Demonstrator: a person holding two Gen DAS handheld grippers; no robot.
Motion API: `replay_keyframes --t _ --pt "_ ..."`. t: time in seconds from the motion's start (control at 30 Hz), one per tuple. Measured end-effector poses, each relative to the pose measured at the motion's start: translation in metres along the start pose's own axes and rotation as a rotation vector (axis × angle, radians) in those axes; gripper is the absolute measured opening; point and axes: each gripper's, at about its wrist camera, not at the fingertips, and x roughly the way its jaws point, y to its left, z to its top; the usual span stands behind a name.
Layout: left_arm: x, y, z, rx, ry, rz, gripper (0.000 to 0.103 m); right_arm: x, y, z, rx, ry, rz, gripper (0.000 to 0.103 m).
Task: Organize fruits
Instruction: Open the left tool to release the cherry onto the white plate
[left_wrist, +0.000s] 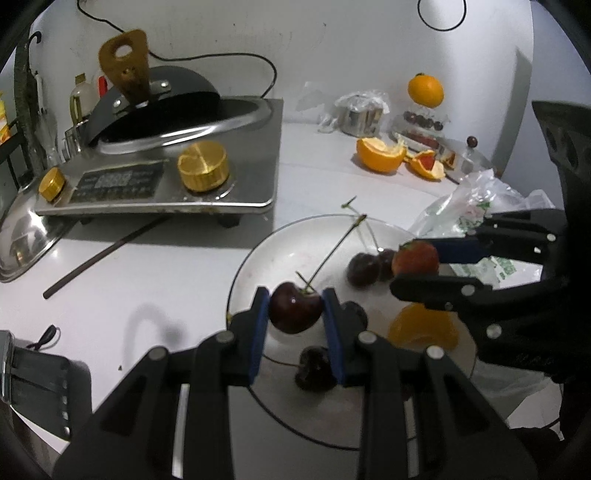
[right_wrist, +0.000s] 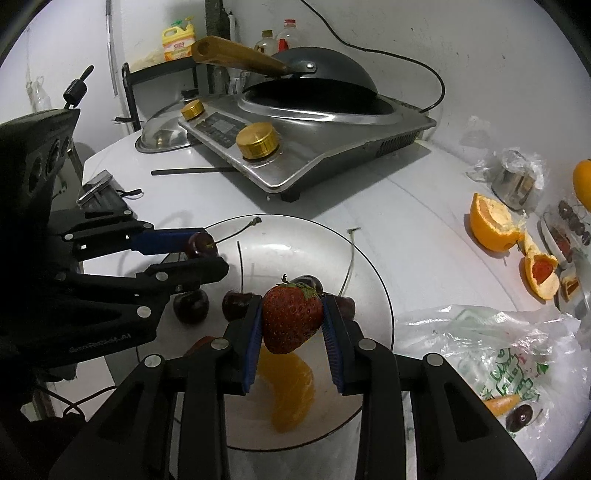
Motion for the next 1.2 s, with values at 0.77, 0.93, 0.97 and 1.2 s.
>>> replay_keyframes --t 0.77,0.93,0.97,1.2 --pt "0.011 0.003 -0.002 -0.011 0.05 0.018 0.036 0.001 0.002 0.001 0.001 0.0 0.0 0.033" --pt "0.003 0.004 0.0 -0.008 0.037 0.022 0.049 -0.005 0.006 0.005 -0.013 -0.007 -0.008 0.033" --pt "-0.001 0.006 0.001 -0.016 0.024 0.018 0.049 -0.007 0.007 0.007 -0.019 -0.011 -0.011 0.033" --pt "-0.02 0.018 0.008 -0.03 -0.025 0.027 0.049 -0.012 0.014 0.023 -0.048 -0.031 -0.019 0.033"
